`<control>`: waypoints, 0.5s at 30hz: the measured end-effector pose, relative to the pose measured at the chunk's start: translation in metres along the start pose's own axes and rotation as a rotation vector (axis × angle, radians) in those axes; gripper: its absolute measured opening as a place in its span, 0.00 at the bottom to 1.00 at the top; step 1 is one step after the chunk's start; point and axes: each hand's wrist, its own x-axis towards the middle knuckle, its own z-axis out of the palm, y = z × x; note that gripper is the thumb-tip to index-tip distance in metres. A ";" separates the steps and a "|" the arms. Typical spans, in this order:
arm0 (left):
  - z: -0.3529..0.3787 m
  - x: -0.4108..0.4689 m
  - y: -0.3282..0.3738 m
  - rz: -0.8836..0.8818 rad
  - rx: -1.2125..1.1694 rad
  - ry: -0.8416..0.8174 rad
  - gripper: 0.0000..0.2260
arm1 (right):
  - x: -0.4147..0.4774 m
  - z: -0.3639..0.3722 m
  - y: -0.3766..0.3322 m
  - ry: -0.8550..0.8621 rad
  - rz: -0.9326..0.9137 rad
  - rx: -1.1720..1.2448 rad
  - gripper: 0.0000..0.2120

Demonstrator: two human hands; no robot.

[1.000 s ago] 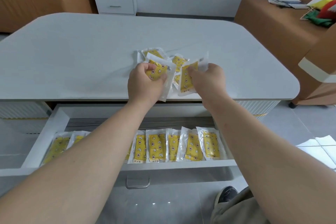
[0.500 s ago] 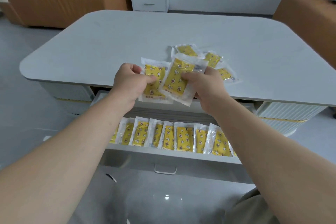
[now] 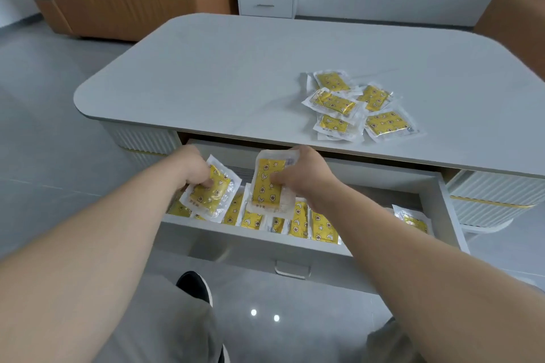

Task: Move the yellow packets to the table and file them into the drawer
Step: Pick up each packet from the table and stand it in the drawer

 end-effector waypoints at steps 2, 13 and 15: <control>0.004 0.007 -0.011 -0.039 0.012 -0.016 0.23 | 0.004 0.007 0.004 -0.001 0.018 -0.032 0.26; 0.017 0.025 -0.036 -0.008 0.219 0.044 0.26 | 0.020 0.041 0.013 -0.041 0.079 -0.038 0.23; 0.016 0.023 -0.036 -0.027 0.321 0.061 0.26 | 0.024 0.048 0.014 -0.045 0.097 -0.029 0.22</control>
